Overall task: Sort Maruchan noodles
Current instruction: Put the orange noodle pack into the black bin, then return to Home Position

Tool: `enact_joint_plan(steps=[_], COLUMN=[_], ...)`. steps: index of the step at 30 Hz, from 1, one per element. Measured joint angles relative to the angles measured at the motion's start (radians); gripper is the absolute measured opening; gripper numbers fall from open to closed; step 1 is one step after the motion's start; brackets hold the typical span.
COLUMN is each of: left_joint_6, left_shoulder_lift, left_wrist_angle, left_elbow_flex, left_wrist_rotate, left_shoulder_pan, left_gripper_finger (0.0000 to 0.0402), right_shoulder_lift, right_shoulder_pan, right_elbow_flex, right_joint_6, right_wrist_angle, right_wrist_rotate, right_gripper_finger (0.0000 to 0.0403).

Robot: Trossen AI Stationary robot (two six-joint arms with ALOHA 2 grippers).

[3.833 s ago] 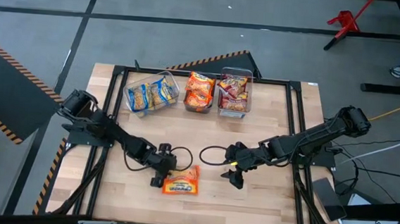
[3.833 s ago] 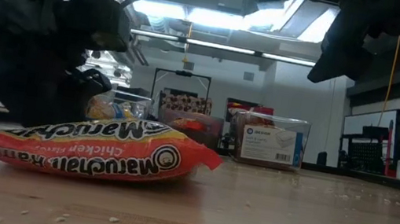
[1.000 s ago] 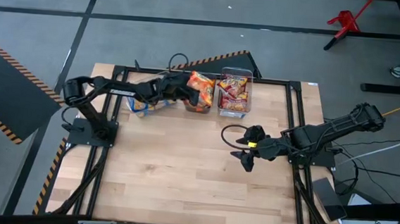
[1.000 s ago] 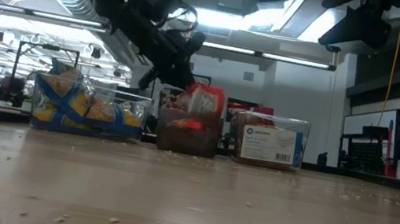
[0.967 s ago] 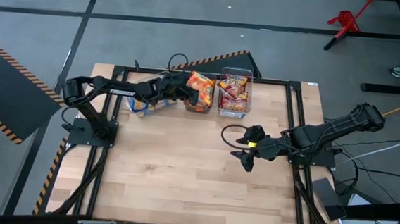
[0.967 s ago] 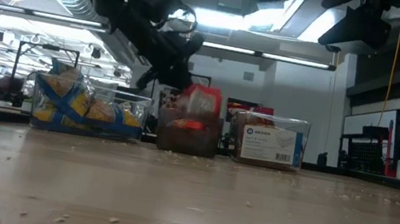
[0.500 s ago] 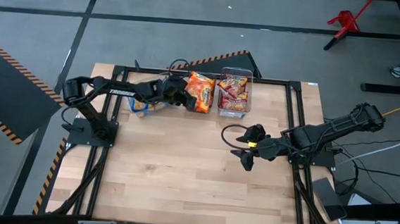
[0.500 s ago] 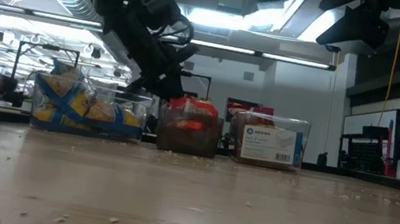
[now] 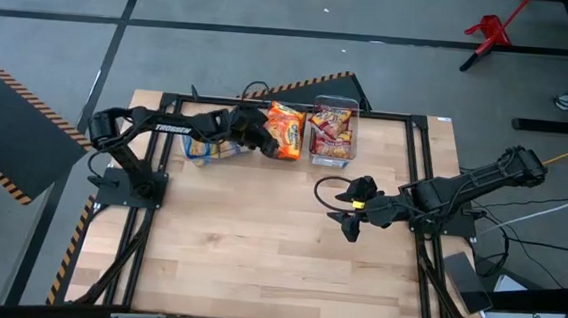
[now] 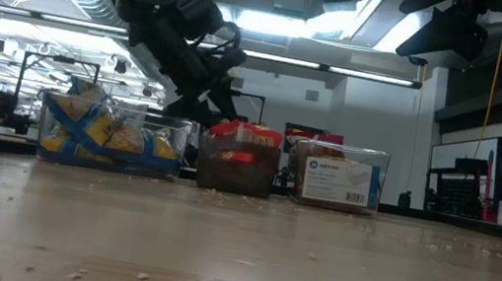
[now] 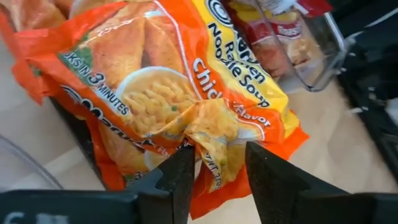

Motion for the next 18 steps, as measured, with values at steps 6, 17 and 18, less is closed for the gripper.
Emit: enact_joint_plan(steps=[6, 17, 18], left_joint_6=[0.003, -0.009, -0.002], left_shoulder_lift=[-0.035, -0.189, -0.206], left_wrist_angle=[0.008, -0.051, -0.064], left_elbow_flex=[0.0, 0.0, 0.0], left_wrist_rotate=[0.145, 0.367, 0.361], left_shoulder_pan=[0.053, 0.123, 0.132], left_gripper_finger=[0.0137, 0.0137, 0.0137], right_shoulder_lift=[0.0, 0.0, 0.0], right_shoulder_pan=[0.0, 0.0, 0.0], right_elbow_flex=[0.0, 0.0, 0.0], right_joint_6=[0.0, -0.005, -0.006], right_wrist_angle=[0.003, 0.036, 0.038], right_wrist_rotate=[0.0, 0.01, 0.01], right_gripper_finger=[0.0278, 0.0278, 0.0278])
